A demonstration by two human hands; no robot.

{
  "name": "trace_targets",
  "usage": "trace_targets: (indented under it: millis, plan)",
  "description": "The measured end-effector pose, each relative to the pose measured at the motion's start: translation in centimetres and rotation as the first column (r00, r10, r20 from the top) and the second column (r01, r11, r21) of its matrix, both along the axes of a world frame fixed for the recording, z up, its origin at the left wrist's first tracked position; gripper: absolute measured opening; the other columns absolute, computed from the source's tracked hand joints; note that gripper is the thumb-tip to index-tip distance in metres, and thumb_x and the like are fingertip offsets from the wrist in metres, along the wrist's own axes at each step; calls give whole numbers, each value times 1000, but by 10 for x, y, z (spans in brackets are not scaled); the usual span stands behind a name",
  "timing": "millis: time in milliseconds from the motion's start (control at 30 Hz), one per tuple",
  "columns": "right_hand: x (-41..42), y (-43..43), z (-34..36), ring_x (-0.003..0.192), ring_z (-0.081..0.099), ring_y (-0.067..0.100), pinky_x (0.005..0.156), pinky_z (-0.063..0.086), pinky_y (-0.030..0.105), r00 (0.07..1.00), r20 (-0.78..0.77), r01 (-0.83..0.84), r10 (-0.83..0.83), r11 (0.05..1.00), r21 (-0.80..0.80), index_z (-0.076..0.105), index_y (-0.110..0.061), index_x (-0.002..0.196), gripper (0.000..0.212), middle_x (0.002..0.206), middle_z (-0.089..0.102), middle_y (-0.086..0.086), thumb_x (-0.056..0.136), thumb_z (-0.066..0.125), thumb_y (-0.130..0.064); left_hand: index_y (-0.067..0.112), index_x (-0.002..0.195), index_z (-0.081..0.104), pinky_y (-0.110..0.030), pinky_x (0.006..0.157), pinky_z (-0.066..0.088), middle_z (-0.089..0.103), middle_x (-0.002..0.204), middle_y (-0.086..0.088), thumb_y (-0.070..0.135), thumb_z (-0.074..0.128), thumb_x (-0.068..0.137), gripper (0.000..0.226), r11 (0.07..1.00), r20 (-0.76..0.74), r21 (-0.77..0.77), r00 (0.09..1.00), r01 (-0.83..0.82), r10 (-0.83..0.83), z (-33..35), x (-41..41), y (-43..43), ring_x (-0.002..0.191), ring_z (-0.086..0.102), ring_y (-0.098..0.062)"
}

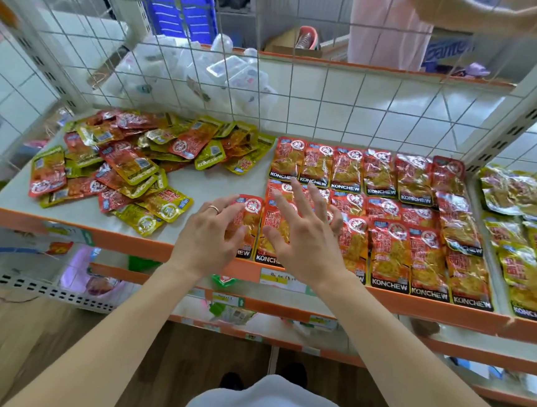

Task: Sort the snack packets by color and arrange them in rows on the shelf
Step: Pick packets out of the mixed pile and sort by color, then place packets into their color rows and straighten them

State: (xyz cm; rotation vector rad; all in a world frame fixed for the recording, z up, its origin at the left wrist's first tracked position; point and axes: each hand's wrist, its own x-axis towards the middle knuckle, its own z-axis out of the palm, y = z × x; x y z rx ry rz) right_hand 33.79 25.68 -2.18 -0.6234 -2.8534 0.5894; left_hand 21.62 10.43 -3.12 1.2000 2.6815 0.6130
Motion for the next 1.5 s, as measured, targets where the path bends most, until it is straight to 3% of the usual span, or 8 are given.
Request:
trace_targets:
  millis: [233, 467, 567, 733, 900, 1100, 1267, 1500]
  plan:
    - [-28, 4, 13, 153, 3, 21, 115, 7, 56, 996, -50, -77, 77, 997, 17, 34, -35, 152, 60, 167, 14, -3, 97, 51, -53, 12, 143, 51, -49, 103, 44, 41, 157, -6, 37, 51, 94, 55, 984, -158, 112, 975, -136, 153, 7, -8, -7, 132, 48, -34]
    - [-88, -2, 22, 151, 14, 20, 108, 15, 47, 999, -16, -45, 45, 998, 47, 32, -35, 153, 63, 163, 24, 5, 96, 55, -47, 10, 140, 53, -50, 102, 45, 43, 155, -8, 46, 47, 90, 62, 993, -250, 75, 963, -88, 104, 7, -55, -6, 137, 46, -32]
    - [-119, 7, 19, 143, 25, 24, 101, 26, 48, 993, 107, 29, -41, 994, 105, 31, -34, 152, 66, 152, 39, 3, 93, 59, -35, 14, 149, 44, -47, 115, 32, 32, 162, -7, 42, 60, 90, 68, 998, -233, -44, 972, -40, 28, 13, -83, 12, 148, 31, -29]
    - [-152, 21, 21, 138, 31, 27, 100, 29, 49, 949, 262, 129, -176, 974, 185, 39, -31, 146, 64, 143, 49, 0, 87, 54, -13, 23, 157, 23, -41, 123, 11, 7, 169, -1, 42, 55, 94, 73, 957, -248, -264, 951, 120, -187, 26, -126, 63, 155, 3, -20]
    - [-170, 21, 13, 134, 38, 30, 98, 31, 47, 927, 292, 180, -234, 963, 199, 57, -30, 128, 44, 123, 65, 6, 88, 51, -12, 26, 149, 38, -43, 115, 28, 28, 163, -1, 36, 51, 95, 57, 899, -233, -392, 925, 195, -302, 16, -155, 80, 149, 28, -22]
    - [-187, 5, 8, 121, 52, 28, 100, 34, 41, 974, 170, 128, -147, 985, 118, 68, -27, 122, 40, 111, 70, 8, 87, 58, -11, 19, 119, 60, -41, 82, 46, 58, 130, -4, 17, 52, 92, 28, 934, -343, -295, 890, 201, -299, 14, -171, 52, 116, 56, -29]
    - [-200, -9, -4, 116, 56, 25, 93, 32, 35, 989, 88, 112, -117, 992, 53, 72, -26, 114, 31, 101, 69, 10, 87, 62, -14, 11, 79, 68, -36, 56, 48, 68, 89, -7, 3, 74, 65, 17, 955, -388, -152, 873, 255, -295, -2, -181, 17, 76, 65, -33]
    - [-208, -38, -16, 118, 51, 28, 94, 37, 39, 999, 26, -23, 23, 1000, 6, 68, -22, 121, 33, 116, 67, 6, 88, 69, -16, 7, 86, 67, -39, 70, 55, 70, 101, -9, 17, 46, 77, 25, 957, -424, 50, 874, 285, -238, -10, -191, -41, 88, 63, -33]
